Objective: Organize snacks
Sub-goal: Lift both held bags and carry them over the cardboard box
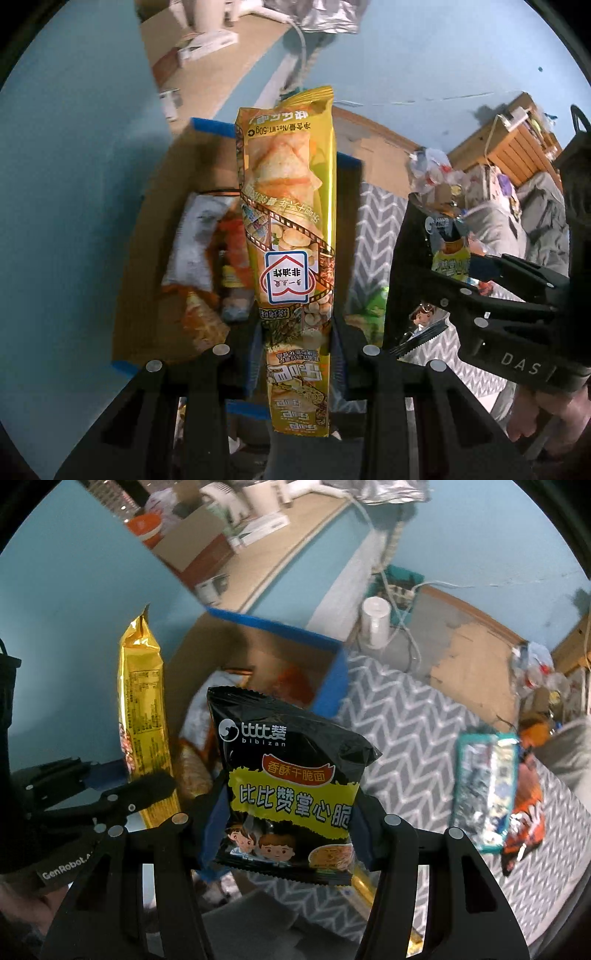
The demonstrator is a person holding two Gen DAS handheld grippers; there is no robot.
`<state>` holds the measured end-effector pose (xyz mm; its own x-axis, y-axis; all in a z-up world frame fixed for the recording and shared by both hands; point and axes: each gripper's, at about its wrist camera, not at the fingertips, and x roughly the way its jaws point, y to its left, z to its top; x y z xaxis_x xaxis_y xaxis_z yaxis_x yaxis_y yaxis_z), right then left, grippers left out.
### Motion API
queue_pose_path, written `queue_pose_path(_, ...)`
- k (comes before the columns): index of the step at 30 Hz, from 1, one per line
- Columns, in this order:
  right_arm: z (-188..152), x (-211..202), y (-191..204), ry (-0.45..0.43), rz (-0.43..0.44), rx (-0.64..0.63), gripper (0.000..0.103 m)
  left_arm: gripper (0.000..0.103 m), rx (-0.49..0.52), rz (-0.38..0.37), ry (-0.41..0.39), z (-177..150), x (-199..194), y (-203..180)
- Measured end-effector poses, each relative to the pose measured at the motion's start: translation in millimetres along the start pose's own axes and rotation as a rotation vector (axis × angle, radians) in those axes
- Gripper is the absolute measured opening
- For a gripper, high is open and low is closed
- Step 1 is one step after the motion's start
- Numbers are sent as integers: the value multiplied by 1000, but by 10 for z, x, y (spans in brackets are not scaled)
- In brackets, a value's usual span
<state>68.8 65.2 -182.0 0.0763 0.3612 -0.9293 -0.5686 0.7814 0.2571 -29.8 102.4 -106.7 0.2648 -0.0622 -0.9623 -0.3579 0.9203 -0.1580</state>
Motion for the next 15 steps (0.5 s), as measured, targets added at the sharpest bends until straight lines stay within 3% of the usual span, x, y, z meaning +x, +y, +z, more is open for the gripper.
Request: queue_pose_path(15, 283, 592, 405, 70, 52, -26, 57, 32, -80, 35, 40, 86, 405, 641)
